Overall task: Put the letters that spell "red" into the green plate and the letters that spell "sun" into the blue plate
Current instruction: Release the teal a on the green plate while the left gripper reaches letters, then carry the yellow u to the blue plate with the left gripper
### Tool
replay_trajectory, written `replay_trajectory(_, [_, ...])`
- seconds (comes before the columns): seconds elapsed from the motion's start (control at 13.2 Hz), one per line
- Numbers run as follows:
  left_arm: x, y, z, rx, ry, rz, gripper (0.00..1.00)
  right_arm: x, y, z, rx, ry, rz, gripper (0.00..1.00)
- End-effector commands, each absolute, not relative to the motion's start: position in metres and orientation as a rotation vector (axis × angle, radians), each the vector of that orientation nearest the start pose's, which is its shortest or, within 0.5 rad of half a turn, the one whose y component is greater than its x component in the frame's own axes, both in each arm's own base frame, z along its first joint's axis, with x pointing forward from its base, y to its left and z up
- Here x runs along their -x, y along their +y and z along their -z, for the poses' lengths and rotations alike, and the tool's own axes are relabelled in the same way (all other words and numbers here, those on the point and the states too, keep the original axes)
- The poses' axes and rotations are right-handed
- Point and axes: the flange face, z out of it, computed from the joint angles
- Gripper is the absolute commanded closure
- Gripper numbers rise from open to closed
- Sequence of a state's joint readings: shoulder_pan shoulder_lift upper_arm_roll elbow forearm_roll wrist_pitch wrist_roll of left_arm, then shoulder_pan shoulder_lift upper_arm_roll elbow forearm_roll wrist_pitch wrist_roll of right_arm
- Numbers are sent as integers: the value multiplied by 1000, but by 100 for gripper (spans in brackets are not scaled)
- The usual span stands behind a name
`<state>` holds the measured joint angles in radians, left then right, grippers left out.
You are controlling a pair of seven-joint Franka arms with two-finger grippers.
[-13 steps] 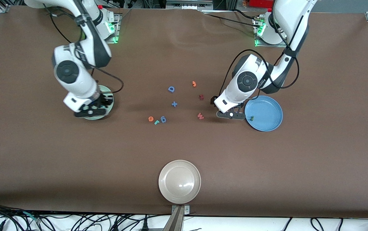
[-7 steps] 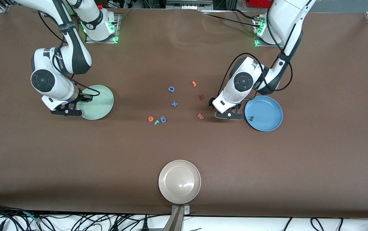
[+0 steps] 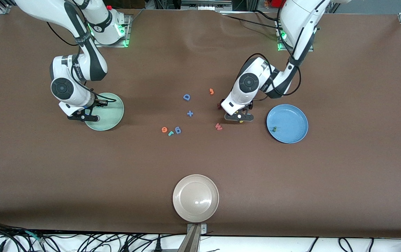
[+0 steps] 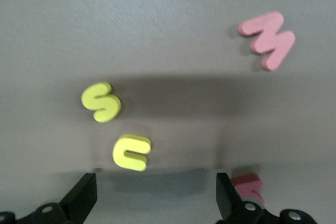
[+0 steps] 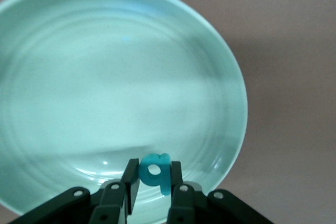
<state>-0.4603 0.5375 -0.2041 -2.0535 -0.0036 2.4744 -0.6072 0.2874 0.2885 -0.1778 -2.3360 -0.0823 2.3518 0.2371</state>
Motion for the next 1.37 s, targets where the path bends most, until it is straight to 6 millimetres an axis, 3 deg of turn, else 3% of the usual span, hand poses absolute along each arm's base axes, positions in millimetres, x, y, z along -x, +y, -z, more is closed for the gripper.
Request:
replay_trajectory(0.0, [-459, -350, -167, 3096, 156, -145, 0, -482, 45, -190, 3236, 165, -413, 88])
replay_trajectory(0.08, [-462, -347, -167, 3076, 196, -119, 0, -482, 45, -190, 3236, 165, -415, 67])
replay_trajectory(0.15, [-465, -344, -168, 3077, 191, -110, 2, -483, 46, -191, 3236, 165, -410, 32])
replay_trajectory(0.23, [-465, -344, -167, 3077, 189, -110, 3, -483, 46, -194, 3235, 165, -401, 11])
replay_trajectory(0.3, [-468, -344, -169, 3080, 186, -105, 5, -485, 46, -198, 3234, 165, -391, 2])
replay_trajectory(0.46, [-470, -344, -170, 3090, 182, -91, 11, -492, 51, -216, 3230, 159, -336, 1])
replay_trajectory(0.53, [-471, -344, -169, 3095, 184, -82, 23, -496, 55, -225, 3228, 172, -303, 1])
replay_trajectory(0.61, [-471, -344, -170, 3099, 180, -77, 55, -503, 61, -234, 3227, 204, -264, 1])
replay_trajectory(0.91, [-472, -343, -170, 3099, 169, -81, 87, -532, 116, -270, 3202, 249, -102, 1])
replay_trajectory(1.14, [-482, -334, -180, 3101, 158, -68, 90, -551, 162, -286, 3179, 377, -67, 1])
replay_trajectory(1.29, [-497, -321, -203, 3083, 128, -69, 90, -557, 202, -289, 3156, 479, -63, 1])
